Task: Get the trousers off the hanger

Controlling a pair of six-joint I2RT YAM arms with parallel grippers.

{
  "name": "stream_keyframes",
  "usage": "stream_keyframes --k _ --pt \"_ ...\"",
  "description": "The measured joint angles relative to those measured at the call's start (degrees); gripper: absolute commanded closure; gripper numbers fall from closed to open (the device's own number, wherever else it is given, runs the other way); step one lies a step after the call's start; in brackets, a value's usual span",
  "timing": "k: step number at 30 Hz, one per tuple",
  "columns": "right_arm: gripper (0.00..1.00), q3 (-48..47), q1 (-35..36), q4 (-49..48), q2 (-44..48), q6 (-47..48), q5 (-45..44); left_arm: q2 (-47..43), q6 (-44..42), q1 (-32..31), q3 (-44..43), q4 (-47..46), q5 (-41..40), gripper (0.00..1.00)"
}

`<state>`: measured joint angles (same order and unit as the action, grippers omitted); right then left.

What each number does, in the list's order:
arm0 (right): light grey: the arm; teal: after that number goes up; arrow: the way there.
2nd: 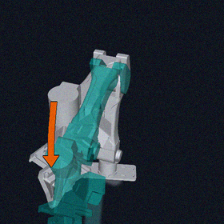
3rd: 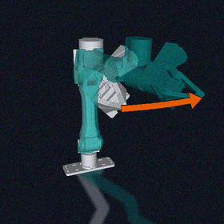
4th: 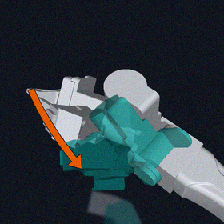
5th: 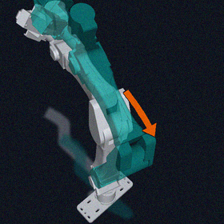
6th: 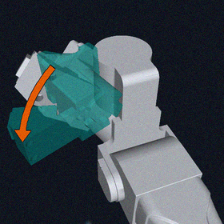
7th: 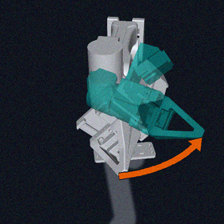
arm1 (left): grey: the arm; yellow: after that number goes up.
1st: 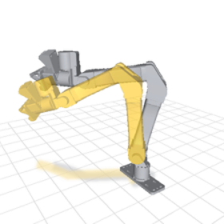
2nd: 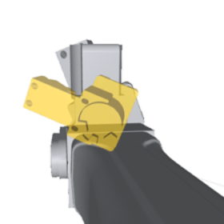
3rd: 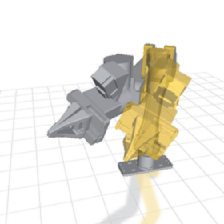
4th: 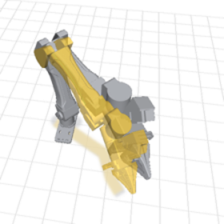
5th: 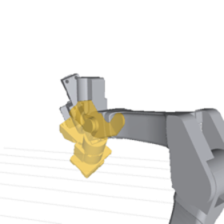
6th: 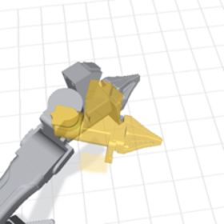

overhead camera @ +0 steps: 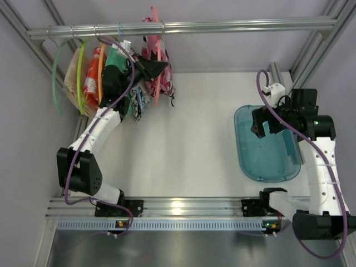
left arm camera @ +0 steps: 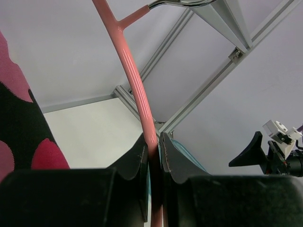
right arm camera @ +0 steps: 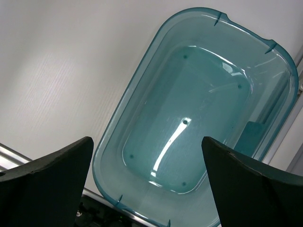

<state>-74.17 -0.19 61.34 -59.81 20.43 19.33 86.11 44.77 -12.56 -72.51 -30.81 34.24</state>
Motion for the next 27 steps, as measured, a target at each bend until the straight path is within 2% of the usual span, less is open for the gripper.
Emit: stream_keyframes --k 10,17,23,27 --pt "0.01 0.0 0.0 0.0 0.0 0.0 0.0 0.0 -6.6 0.0 0.0 -0.1 0.3 1.0" --pt "0.01 0.0 0.0 0.0 -0.3 0.2 -0.1 0.0 -15.1 -1.6 0.0 -1.6 5.5 1.0" --pt "0.01 0.0 0.0 0.0 -1.0 0.3 -0.4 0.5 -15.1 -1.6 -0.6 -1.3 7.2 1.0" --pt "0.01 0.0 0.0 0.0 -1.0 0.6 -0.5 0.5 -12.1 -2.0 -0.7 -1.4 8.1 1.0"
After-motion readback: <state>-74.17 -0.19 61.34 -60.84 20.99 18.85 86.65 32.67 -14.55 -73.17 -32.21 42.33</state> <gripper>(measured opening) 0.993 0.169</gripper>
